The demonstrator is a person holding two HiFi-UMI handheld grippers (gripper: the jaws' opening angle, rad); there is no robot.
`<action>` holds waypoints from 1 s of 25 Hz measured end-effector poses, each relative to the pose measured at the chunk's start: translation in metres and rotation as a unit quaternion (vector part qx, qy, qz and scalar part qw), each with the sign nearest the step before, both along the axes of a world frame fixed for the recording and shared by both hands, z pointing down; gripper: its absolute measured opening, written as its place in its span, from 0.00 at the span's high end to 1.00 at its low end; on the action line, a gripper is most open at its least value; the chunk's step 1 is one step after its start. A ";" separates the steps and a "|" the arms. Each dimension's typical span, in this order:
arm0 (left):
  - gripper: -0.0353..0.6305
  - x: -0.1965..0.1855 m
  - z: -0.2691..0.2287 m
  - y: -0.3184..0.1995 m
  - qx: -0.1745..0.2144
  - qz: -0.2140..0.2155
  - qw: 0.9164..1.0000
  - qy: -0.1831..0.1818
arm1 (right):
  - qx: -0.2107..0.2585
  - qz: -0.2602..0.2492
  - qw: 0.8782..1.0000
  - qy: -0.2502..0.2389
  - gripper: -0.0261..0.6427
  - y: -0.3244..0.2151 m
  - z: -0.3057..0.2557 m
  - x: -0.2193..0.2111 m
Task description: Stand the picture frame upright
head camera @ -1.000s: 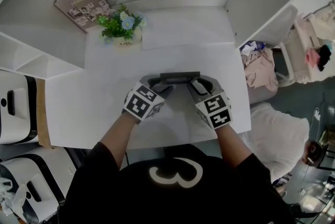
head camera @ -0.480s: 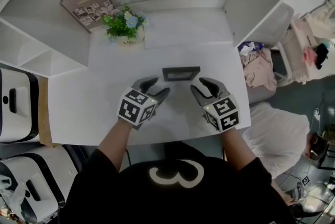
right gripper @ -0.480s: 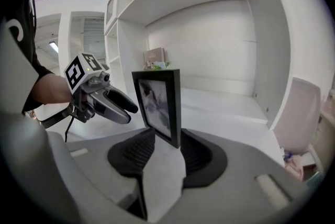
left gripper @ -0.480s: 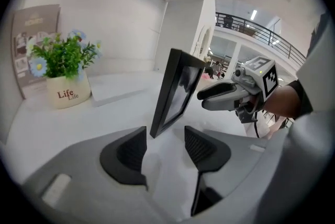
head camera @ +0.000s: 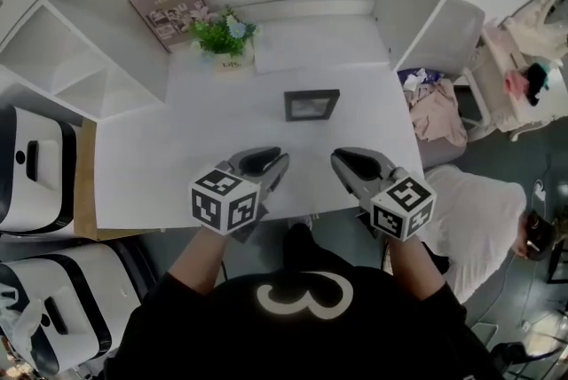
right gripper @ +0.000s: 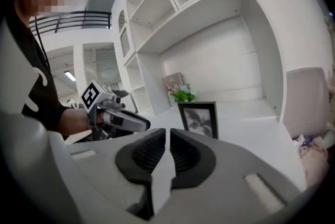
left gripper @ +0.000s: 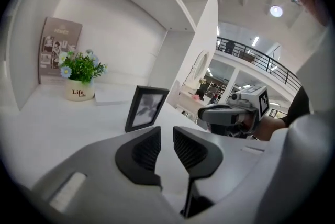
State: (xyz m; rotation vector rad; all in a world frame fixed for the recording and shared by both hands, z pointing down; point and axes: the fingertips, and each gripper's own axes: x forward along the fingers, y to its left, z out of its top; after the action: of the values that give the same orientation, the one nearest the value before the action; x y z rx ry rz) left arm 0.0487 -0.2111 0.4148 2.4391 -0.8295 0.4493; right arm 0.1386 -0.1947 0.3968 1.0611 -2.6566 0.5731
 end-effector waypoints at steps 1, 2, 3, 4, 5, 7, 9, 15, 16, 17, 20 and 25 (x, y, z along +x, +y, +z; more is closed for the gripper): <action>0.83 0.001 -0.009 0.010 0.005 0.000 1.000 0.012 | 0.004 -0.003 1.000 -0.013 0.92 0.010 -0.008 -0.004; 0.85 0.001 -0.019 0.020 0.010 0.000 1.000 0.023 | 0.009 -0.005 1.000 -0.026 0.94 0.019 -0.017 -0.007; 0.86 0.001 -0.027 0.030 0.013 -0.001 0.999 0.034 | 0.013 -0.006 0.999 -0.038 0.95 0.029 -0.025 -0.010; 0.88 0.001 -0.034 0.040 0.014 -0.002 0.999 0.042 | 0.016 -0.006 0.999 -0.049 0.95 0.039 -0.033 -0.013; 0.89 0.001 -0.041 0.050 0.014 -0.002 0.999 0.049 | 0.019 -0.007 0.998 -0.058 0.96 0.049 -0.040 -0.016; 0.89 0.002 -0.053 0.071 0.016 0.002 0.998 0.062 | 0.026 -0.011 0.997 -0.069 0.96 0.069 -0.052 -0.021; 0.91 0.003 -0.067 0.089 0.026 0.010 0.997 0.076 | 0.035 -0.011 0.997 -0.074 0.96 0.085 -0.061 -0.025; 0.93 0.004 -0.094 0.121 0.068 0.022 0.995 0.072 | 0.042 0.002 0.996 -0.082 0.96 0.111 -0.069 -0.024; 0.93 0.004 -0.095 0.124 0.076 0.023 0.995 0.065 | 0.044 0.004 0.995 -0.085 0.96 0.113 -0.071 -0.023; 0.93 0.005 -0.095 0.126 0.085 0.025 0.994 0.056 | 0.045 0.005 0.995 -0.087 0.96 0.116 -0.073 -0.023; 0.93 0.007 -0.094 0.133 0.105 0.034 0.993 0.036 | 0.051 0.012 0.995 -0.089 0.96 0.120 -0.076 -0.023; 0.93 0.007 -0.092 0.136 0.101 0.037 0.994 0.036 | 0.045 0.019 0.995 -0.087 0.96 0.121 -0.074 -0.024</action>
State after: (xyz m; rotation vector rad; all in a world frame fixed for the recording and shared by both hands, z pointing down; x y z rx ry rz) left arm 0.0556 -0.0752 0.3232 2.6619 -0.7898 0.3165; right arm 0.1142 -0.0732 0.3228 1.1380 -2.8420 0.5825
